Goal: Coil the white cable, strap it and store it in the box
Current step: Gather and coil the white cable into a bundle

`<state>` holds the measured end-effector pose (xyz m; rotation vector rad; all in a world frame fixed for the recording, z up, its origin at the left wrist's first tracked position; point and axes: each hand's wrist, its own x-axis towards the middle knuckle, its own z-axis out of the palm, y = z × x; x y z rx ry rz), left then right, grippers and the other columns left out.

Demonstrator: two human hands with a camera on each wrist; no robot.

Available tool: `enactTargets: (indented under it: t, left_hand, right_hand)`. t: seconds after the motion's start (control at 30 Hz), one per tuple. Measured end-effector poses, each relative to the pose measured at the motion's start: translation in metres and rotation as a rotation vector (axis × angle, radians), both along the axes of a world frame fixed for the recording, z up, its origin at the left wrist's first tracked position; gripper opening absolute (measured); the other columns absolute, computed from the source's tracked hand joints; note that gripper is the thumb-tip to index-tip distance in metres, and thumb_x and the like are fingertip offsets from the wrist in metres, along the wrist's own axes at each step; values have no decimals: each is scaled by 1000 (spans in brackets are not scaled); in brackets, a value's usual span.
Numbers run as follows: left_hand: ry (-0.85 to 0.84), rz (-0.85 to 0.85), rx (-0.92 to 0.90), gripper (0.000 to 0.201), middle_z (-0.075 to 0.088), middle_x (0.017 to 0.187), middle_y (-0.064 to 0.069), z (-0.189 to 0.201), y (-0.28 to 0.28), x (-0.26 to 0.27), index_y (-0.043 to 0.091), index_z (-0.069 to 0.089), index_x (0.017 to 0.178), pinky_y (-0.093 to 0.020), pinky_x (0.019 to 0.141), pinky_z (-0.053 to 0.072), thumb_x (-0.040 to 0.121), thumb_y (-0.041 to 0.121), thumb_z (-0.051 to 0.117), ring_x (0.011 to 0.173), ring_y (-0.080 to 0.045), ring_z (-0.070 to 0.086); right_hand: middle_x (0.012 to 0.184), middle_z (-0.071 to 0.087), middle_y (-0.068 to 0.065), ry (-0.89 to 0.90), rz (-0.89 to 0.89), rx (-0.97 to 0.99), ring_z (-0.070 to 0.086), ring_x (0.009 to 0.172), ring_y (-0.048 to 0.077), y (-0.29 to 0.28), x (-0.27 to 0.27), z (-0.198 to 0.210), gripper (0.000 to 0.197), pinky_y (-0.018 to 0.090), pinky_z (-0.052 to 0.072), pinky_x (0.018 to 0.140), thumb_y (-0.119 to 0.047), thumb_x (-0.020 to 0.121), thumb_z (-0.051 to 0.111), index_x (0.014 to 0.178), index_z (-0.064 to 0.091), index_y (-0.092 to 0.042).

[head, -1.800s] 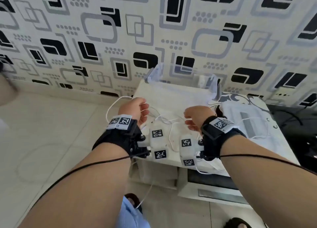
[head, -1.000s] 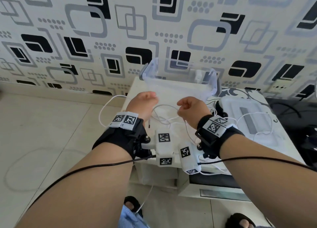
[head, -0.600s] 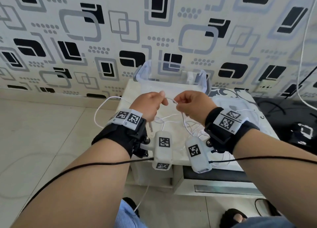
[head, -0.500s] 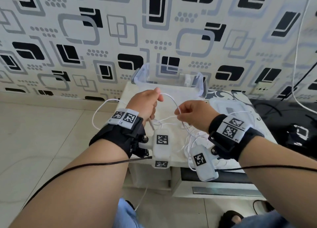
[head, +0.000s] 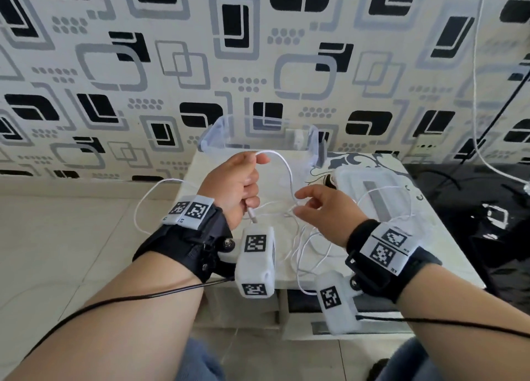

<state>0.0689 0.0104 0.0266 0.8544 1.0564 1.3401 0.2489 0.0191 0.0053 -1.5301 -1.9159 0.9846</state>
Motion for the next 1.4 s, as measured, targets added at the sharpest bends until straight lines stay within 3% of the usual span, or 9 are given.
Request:
enactTargets:
  t: [0.17,0.4,0.53,0.73,0.83,0.97,1.17,1.3,1.4]
  left_hand:
    - [-25,14,-16,27,33,50,8,-5,6,6,18,60,87,-18,40,21,100,25,38,38,-5,24]
    - [189,14,-109,22,48,72,-1,-18,10,36,17,61,90,-22,45,28,96,32,47,51,-11,35]
    - [146,-111,-29,31,53,83,-1,-13,4,50,21,57,97,-25,58,34,69,32,66,65,-12,47]
    - [666,-62,58,18,60,80,11,-17,-2,54,32,61,84,-21,63,41,74,29,75,69,-5,55]
    - [585,-62,35,10,62,69,10,-19,-4,54,29,65,75,-23,52,36,78,24,72,48,1,49]
    - [511,25,-12,23,65,72,1,-23,0,53,28,64,64,-36,70,45,85,18,62,70,-20,57]
    - [-20,147,-112,22,51,42,3,-11,5,45,15,46,77,-36,68,51,99,11,41,45,-16,57]
    - [-172,136,-99,27,32,39,6,-5,6,36,18,41,73,-29,49,53,100,13,37,34,-12,33]
    - [-211,145,-72,28,29,38,6,-1,7,37,18,42,72,-21,42,41,99,11,37,32,-10,25]
  right_hand:
    - [57,49,-9,-4,5,1,43,51,5,11,6,3,20,16,35,52,-21,86,60,66,57,-23]
    - [55,51,-10,201,45,10,42,39,-2,7,5,9,15,8,34,45,-21,85,62,70,62,-18]
    - [53,47,-7,187,110,-36,39,37,0,2,1,8,20,8,32,42,-18,83,64,64,60,-18]
    - [72,68,3,174,154,2,58,67,12,-2,0,10,21,29,48,70,-9,81,61,65,64,-23]
    - [88,73,7,155,141,-3,65,85,18,-5,0,8,10,31,50,82,-13,83,62,84,71,-15]
    - [65,59,-5,132,155,-30,51,60,6,-9,-1,4,16,21,43,64,-23,84,63,69,62,-19]
    - [76,61,-12,-47,167,1,56,71,5,-1,16,1,3,15,44,66,-25,81,65,83,64,-25]
    - [86,62,-18,-100,247,12,58,86,1,2,30,5,17,1,39,69,-13,81,62,88,63,-29]
    - [100,60,-15,-183,261,85,55,93,0,-1,28,3,24,11,39,80,-12,81,62,100,64,-27]
